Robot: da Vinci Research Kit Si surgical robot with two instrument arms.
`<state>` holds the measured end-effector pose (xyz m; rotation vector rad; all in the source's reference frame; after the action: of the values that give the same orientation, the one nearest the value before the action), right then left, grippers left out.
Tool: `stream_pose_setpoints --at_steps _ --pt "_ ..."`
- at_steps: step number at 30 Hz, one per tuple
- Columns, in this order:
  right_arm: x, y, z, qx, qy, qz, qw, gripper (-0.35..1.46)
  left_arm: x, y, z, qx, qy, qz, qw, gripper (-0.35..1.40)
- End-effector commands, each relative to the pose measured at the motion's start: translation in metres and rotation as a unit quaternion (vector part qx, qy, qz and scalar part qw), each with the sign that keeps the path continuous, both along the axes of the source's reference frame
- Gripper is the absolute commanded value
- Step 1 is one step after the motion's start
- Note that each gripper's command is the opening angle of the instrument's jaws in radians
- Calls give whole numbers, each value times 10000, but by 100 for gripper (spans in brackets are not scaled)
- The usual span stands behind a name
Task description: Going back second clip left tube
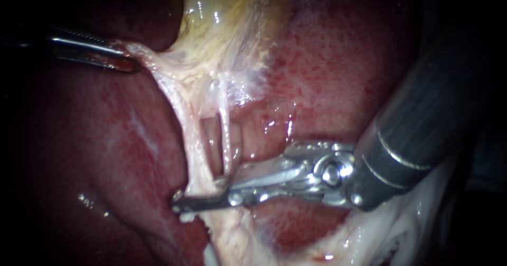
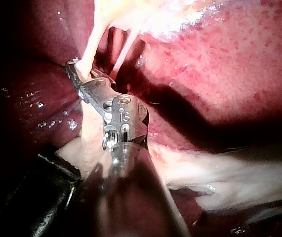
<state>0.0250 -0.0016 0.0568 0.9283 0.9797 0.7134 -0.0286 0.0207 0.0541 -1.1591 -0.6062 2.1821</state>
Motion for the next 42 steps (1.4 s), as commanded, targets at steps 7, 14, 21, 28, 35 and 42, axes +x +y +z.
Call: stream_pose_setpoints --at_steps 7,14,21,28,35,42 --pt "13 6 12 -593 132 83 9981 43 0 0 0 -1 1 -2 10000 -35" --pt "-1 16 30 -1326 83 196 9909 49 -1 -1 1 -5 3 -3 10000 -35" --pt "-27 22 38 -2088 52 166 9778 50 0 -1 1 -5 2 -2 10000 -35" --pt "-64 25 19 -2764 252 -122 9606 50 1 -1 1 -5 0 1 10000 -35" --pt "-122 29 -2 -3325 484 -410 9410 50 1 -1 1 -5 0 2 10000 -35" --pt "-172 39 -13 -3604 351 -378 9314 50 2 -1 1 -5 0 3 10000 -35"
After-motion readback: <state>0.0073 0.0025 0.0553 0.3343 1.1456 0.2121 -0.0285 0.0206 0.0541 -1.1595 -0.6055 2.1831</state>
